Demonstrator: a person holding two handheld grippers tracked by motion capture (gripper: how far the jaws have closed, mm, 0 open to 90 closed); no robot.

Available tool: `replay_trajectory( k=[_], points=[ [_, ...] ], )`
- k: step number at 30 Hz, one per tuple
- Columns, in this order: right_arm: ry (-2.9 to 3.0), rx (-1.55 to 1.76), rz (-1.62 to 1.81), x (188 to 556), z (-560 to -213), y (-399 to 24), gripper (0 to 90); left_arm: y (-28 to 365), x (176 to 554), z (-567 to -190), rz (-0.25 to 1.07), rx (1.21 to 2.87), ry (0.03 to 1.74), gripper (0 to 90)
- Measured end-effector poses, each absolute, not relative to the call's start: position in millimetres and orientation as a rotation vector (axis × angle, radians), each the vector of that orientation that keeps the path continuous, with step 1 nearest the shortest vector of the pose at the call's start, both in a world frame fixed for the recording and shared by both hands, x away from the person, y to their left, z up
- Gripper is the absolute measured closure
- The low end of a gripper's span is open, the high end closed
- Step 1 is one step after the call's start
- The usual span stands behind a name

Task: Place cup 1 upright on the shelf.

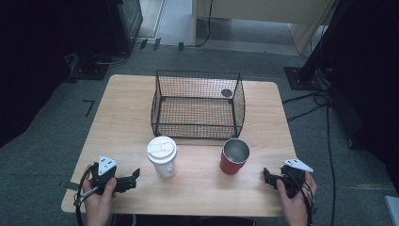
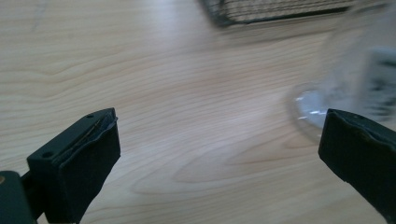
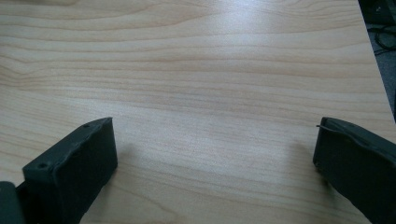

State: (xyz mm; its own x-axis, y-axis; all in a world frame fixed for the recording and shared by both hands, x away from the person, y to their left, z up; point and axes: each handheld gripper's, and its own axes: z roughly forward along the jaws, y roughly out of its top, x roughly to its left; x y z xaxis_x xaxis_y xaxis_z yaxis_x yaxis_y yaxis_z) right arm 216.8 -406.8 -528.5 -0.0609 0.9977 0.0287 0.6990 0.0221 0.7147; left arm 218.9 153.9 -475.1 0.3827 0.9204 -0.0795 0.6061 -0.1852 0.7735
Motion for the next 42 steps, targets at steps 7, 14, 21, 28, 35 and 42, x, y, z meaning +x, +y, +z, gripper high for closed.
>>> replay_trajectory(
  k=[7, 14, 21, 28, 35, 42],
  points=[
    [1.812, 1.725, 0.791, 216.8, -528.5, -406.9, 0.0, 131.3, 207.3, -459.5, 0.494, 1.888, 1.232, 0.0],
    [1.812, 1.724, 0.791, 216.9, -528.5, -406.9, 0.0, 108.6, 202.7, -447.4, 0.464, 1.900, 1.144, 0.0],
    [1.811, 1.726, 0.791, 216.9, -528.5, -406.8, 0.0, 89.4, 206.0, -437.9, 0.435, 1.906, 1.118, 0.0],
    [1.812, 1.725, 0.791, 216.9, -528.5, -406.9, 0.0, 72.8, 210.9, -429.9, 0.455, 1.914, 1.117, 0.0],
    [1.812, 1.724, 0.791, 216.8, -528.5, -406.9, 0.0, 59.1, 218.2, -427.3, 0.476, 1.895, 1.154, 0.0],
    [1.811, 1.726, 0.792, 216.9, -528.5, -406.9, 0.0, 43.6, 227.1, -424.7, 0.516, 1.895, 1.180, 0.2]
  ],
)
